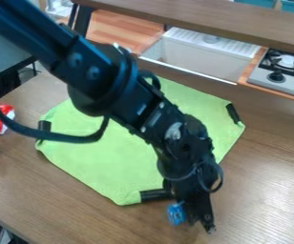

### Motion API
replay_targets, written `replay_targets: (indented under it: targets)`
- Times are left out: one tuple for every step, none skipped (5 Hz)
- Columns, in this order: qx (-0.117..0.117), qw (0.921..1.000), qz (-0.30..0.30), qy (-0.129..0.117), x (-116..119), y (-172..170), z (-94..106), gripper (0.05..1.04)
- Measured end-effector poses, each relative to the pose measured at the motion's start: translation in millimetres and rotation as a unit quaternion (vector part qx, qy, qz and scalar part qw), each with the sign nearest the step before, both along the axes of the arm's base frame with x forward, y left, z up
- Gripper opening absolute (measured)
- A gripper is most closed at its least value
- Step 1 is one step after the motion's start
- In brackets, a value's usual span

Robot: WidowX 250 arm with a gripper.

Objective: Remove the blue figure from bottom of right edge cloth

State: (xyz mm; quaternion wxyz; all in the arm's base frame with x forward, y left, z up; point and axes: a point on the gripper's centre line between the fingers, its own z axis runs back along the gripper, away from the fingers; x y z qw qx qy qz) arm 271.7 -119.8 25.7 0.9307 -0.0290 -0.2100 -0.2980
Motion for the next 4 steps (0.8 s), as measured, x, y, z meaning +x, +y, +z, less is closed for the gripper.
replay_targets:
  targets:
    - [-0.001,1.0,0.001,0.004,2.4,6.5,-7.9,0.577]
    - [-0.005,0.9999,0.009,0.008,4.8,11.2,-11.5,0.863]
    - [-0.006,0.9999,0.01,0.013,4.2,13.2,-12.0,1.008]
    - [-0.029,0.999,0.017,0.03,3.5,16.4,-6.6,1.003]
